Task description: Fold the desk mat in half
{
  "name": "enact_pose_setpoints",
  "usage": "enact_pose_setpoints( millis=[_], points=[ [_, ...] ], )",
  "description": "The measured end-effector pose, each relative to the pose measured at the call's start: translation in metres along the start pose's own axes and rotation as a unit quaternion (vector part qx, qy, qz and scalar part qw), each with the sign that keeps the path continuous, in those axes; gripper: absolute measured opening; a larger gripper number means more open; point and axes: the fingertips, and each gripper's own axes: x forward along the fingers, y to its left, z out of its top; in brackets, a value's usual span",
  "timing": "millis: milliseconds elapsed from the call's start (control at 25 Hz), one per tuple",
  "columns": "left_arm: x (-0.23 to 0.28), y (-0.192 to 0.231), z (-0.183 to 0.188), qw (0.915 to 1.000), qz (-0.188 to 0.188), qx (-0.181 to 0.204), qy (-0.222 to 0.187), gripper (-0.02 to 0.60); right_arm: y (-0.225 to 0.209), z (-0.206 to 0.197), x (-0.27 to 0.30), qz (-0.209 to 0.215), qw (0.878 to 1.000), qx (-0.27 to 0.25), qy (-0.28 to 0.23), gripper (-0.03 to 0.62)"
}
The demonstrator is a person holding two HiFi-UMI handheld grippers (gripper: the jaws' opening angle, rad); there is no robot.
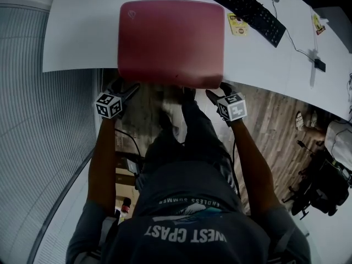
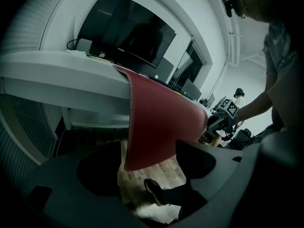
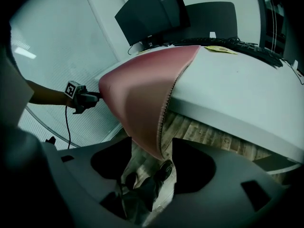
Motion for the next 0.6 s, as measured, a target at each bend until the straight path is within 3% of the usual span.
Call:
enact_pose_setpoints(
  millis=[80, 240, 360, 600],
  points=[
    [0.006, 0.001, -0.002, 1.0, -0.004, -0.002, 0.004, 0.36, 0.001, -0.002, 0.004, 0.004, 1.0, -0.004, 0.006, 0.278],
    [0.007, 0.004, -0.002, 0.9999, 0.006, -0.009, 0.001, 0.322, 0.005, -0.006, 0.003, 0.002, 0.999, -0.026, 0.021, 0.168],
    [0.003, 0.01, -0.004, 0.9997, 0.02, -0.011, -0.002, 0.241, 0.005, -0.009, -0.001, -0.005, 0.999, -0.047, 0.02, 0.081],
    [-0.02, 0.002, -0.005, 0.9997, 0.023, 0.005, 0.0, 0.086, 0.019, -0.008, -0.021, -0.01, 0.998, -0.056, 0.022, 0.058]
  ],
)
